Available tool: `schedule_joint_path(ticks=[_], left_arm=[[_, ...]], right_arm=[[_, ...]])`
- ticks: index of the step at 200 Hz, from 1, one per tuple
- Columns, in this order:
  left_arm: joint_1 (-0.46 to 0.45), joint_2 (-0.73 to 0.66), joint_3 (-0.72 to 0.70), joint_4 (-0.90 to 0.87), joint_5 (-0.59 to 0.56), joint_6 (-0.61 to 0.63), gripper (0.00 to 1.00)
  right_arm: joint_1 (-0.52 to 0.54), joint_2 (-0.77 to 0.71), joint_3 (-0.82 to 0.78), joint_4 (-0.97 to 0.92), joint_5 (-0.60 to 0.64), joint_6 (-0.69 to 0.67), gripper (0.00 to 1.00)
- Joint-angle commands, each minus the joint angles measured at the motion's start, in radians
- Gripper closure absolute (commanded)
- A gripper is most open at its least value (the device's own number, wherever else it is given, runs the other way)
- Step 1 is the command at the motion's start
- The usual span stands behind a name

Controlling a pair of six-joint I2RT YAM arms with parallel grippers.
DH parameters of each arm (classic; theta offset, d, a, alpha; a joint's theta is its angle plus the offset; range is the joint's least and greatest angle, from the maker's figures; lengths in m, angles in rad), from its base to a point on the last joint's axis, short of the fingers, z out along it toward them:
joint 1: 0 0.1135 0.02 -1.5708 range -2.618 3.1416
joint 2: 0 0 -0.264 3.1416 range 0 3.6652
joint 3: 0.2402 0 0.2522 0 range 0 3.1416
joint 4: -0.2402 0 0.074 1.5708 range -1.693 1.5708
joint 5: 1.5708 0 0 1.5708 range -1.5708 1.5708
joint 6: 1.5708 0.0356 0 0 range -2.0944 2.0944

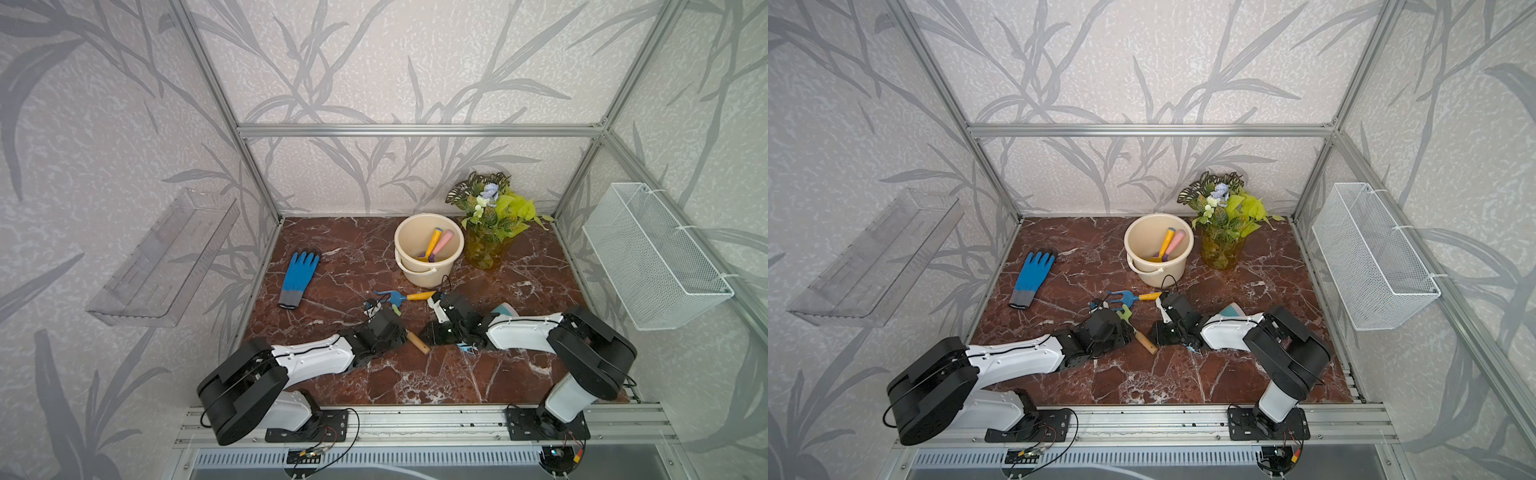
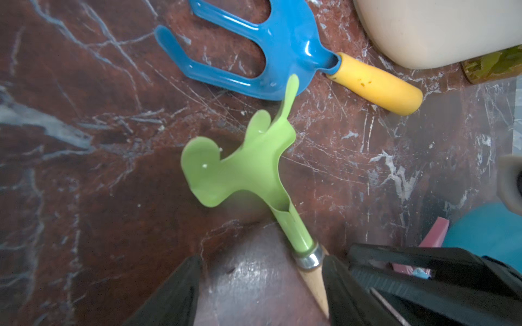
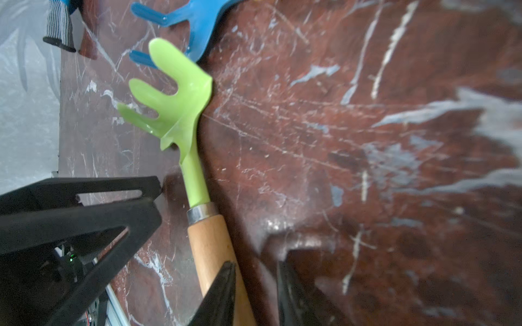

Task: Organize the gardening tools
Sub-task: Adjust the gardening tool at the center of the board.

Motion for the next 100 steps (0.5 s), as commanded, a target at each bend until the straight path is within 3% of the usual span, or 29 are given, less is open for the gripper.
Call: schedule_joint_path(ticks=[1, 47, 100], left_arm=[[0.009, 0.05, 0.035, -0.032, 0.021, 0.006, 0.32], [0.019, 0.142, 0.118, -0.091, 0.047, 0.047, 0.34], [0.033, 0.265, 0.209, -0.215, 0.065, 0.046, 0.51]], right_arm=[[0.015, 0.009, 0.008, 0.009, -0.016, 0.009, 0.7], [0.012, -0.048, -0.001, -0.063, 0.073, -0.002, 0.67], [-0.041, -0.24, -0.072, -0.141, 0.205, 0.002, 0.62]])
